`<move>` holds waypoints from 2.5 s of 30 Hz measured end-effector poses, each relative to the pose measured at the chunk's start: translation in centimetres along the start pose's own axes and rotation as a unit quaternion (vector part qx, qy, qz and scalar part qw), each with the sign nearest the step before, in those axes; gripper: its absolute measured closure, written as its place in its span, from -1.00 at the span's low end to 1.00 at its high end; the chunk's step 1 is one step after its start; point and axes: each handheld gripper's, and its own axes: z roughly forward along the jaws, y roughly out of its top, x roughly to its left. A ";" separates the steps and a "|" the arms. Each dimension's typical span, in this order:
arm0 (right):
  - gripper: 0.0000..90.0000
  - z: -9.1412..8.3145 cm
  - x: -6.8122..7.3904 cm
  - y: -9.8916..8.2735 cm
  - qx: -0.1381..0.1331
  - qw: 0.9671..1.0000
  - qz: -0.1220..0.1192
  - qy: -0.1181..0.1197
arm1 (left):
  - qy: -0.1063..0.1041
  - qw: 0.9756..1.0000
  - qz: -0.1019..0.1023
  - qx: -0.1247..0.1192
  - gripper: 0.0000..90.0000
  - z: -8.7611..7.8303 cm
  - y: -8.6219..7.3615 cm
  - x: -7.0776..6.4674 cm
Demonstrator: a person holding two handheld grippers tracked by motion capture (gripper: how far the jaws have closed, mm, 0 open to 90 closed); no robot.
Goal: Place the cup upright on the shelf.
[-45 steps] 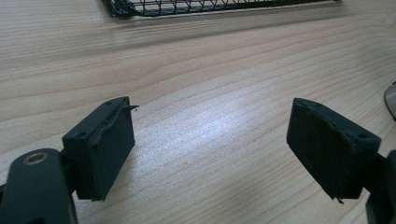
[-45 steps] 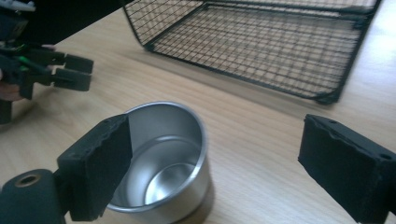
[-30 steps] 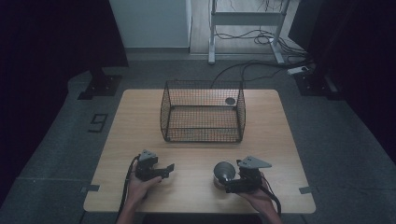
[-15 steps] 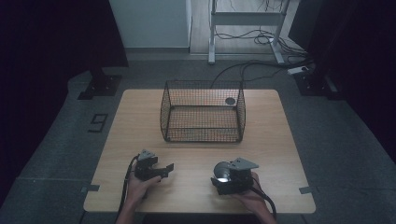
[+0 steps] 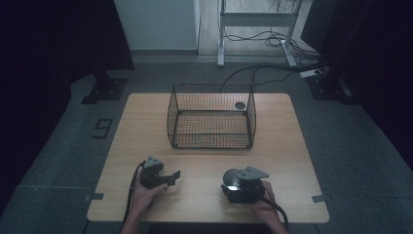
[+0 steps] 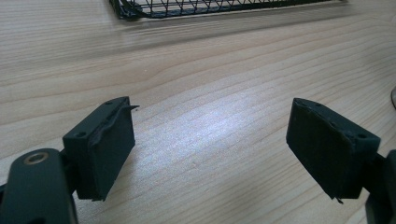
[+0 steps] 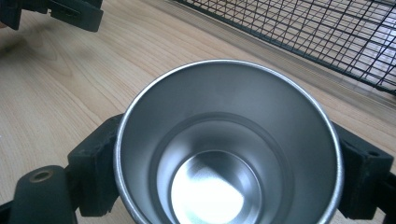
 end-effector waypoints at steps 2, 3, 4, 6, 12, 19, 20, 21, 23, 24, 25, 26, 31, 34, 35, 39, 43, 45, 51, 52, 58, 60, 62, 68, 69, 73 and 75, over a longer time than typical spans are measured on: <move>-0.70 0.0 0.0 0.0 -0.001 1.000 -0.001 -0.002 | -0.001 1.000 -0.001 -0.001 -0.65 -0.1 0.0 0.0; -0.69 0.0 0.0 0.0 0.000 1.000 -0.004 -0.004 | -0.002 1.000 -0.002 -0.002 -0.66 -0.1 0.0 0.0; -0.69 0.0 -0.1 0.1 0.000 1.000 -0.005 -0.006 | -0.003 1.000 -0.002 -0.002 -0.65 -0.1 0.0 0.1; -0.69 -0.1 -0.1 0.1 -0.001 1.000 -0.005 -0.008 | -0.003 1.000 -0.002 -0.002 -0.66 -0.1 0.0 0.1; -0.69 -0.9 -0.8 0.6 -0.021 1.000 0.009 -0.008 | 0.008 1.000 0.000 0.003 -0.65 0.0 -0.1 0.2; -0.69 -2.1 -1.7 1.4 -0.038 0.999 0.016 -0.010 | 0.008 1.000 -0.001 0.006 -0.65 0.2 -0.2 0.2; -0.69 -2.3 -2.0 1.9 -0.041 0.999 0.021 -0.008 | 0.007 1.000 -0.003 0.005 -0.65 0.2 -0.1 0.2; -0.69 -2.3 -2.0 1.9 -0.041 0.999 0.021 -0.008 | 0.006 1.000 -0.003 0.005 -0.65 0.1 -0.1 0.2; -0.69 -2.4 -2.2 2.4 -0.045 0.999 0.021 -0.010 | 0.006 1.000 -0.004 0.003 -0.65 0.0 -0.1 0.3; -0.69 -2.4 -2.2 2.7 -0.047 0.999 0.021 -0.011 | 0.006 1.000 -0.005 0.002 -0.65 0.0 0.0 0.4; -0.69 -2.4 -2.2 2.9 -0.049 0.999 0.022 -0.011 | 0.006 1.000 -0.006 0.001 -0.65 0.0 0.0 0.4; -0.69 -2.5 -2.3 3.2 -0.050 0.998 0.021 -0.010 | 0.007 1.000 -0.007 0.001 -0.65 -0.1 0.0 0.5; -0.69 -2.4 -2.6 4.3 -0.054 0.998 0.021 -0.007 | 0.007 1.000 -0.009 0.002 -0.65 0.0 0.0 0.6; -0.69 -2.4 -2.8 4.7 -0.054 0.998 0.021 -0.010 | 0.006 1.000 -0.011 0.002 -0.65 -0.1 0.0 0.6; -0.69 -2.5 -2.9 4.9 -0.053 0.998 0.022 -0.010 | 0.005 1.000 -0.011 0.001 -0.65 -0.1 0.0 0.6; -0.69 -2.8 -3.2 5.8 -0.058 0.998 0.023 -0.007 | 0.006 1.000 -0.011 0.000 -0.65 -0.2 0.0 0.6; -0.69 -2.8 -3.6 6.8 -0.063 0.998 0.026 -0.002 | 0.004 1.000 -0.013 -0.001 -0.65 -0.3 0.0 0.7; -0.69 -2.7 -3.8 7.3 -0.063 0.998 0.024 0.001 | 0.004 1.000 -0.014 -0.003 -0.65 -0.3 0.1 0.8; -0.69 -2.4 -4.2 9.3 -0.062 0.998 0.020 0.009 | 0.003 1.000 -0.014 -0.003 -0.65 -0.4 0.1 0.8; -0.69 -2.3 -4.2 9.5 -0.061 0.998 0.020 0.009 | 0.003 1.000 -0.014 -0.004 -0.65 -0.4 0.1 0.8; -0.69 -1.9 -4.9 10.9 -0.060 0.998 0.025 0.014 | 0.004 1.000 -0.016 -0.001 -0.64 -0.3 0.0 0.9; -0.69 -1.7 -5.2 11.3 -0.059 0.998 0.027 0.019 | 0.003 1.000 -0.016 0.000 -0.64 -0.3 0.0 1.0; -0.69 -1.4 -5.3 11.7 -0.055 0.998 0.027 0.021 | 0.003 1.000 -0.015 -0.001 -0.64 -0.4 0.0 1.0; -0.69 -0.7 -5.7 12.8 -0.053 0.998 0.030 0.017 | 0.003 1.000 -0.017 0.000 -0.64 -0.3 -0.1 1.0; -0.69 -0.5 -5.8 13.0 -0.053 0.998 0.030 0.017 | 0.003 1.000 -0.017 0.000 -0.64 -0.3 -0.1 1.0; -0.69 -0.1 -5.9 13.8 -0.052 0.998 0.027 0.017 | 0.004 1.000 -0.019 0.002 -0.64 -0.3 -0.1 1.2; -0.69 0.1 -6.1 14.1 -0.050 0.998 0.026 0.017 | 0.003 1.000 -0.019 0.001 -0.64 -0.3 -0.1 1.2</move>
